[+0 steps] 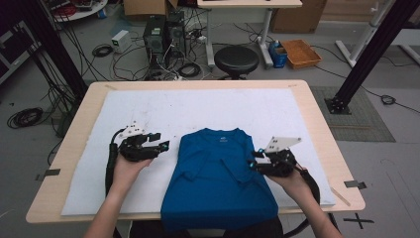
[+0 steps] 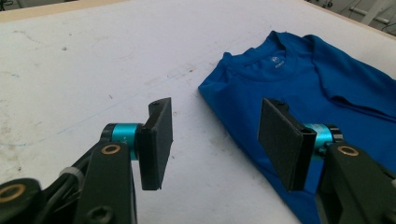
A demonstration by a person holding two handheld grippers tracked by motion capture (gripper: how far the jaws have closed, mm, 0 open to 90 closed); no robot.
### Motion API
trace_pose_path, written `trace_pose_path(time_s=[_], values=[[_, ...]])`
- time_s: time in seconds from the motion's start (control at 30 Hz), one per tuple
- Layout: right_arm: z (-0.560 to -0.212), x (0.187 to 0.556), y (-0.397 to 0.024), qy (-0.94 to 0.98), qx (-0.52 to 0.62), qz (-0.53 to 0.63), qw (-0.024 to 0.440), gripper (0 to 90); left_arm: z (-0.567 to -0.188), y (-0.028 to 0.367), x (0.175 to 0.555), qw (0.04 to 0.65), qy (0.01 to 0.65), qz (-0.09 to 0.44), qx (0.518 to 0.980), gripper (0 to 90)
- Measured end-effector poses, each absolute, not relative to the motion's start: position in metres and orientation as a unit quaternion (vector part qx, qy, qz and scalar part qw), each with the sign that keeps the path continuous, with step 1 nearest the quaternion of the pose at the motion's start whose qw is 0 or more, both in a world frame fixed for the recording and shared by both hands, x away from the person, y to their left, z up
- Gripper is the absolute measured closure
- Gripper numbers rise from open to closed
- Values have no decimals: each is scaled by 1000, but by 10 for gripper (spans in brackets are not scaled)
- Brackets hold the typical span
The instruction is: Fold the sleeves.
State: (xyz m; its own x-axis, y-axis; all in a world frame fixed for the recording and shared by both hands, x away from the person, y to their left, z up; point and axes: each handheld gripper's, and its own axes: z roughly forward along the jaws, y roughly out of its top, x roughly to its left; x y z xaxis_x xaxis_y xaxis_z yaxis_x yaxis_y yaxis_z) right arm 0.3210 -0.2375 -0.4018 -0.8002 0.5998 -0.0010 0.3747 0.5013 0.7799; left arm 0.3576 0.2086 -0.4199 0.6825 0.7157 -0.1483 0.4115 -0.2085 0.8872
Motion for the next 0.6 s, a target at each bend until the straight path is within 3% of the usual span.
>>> trace_pose_path(time_s=[0.1,0.3,0.47,0.6], values=[[-406,346,-246,826,363,406,144,601,-420,202,360,509,366,148,765,453],[-427,387,-249,808,435,382,108,629,-423,191,365,503,361,145,772,453],[-440,403,-243,823,425,364,97,877,-424,192,365,501,365,145,771,453],[-438,407,-243,825,418,363,112,892,-423,194,365,502,367,146,770,453]])
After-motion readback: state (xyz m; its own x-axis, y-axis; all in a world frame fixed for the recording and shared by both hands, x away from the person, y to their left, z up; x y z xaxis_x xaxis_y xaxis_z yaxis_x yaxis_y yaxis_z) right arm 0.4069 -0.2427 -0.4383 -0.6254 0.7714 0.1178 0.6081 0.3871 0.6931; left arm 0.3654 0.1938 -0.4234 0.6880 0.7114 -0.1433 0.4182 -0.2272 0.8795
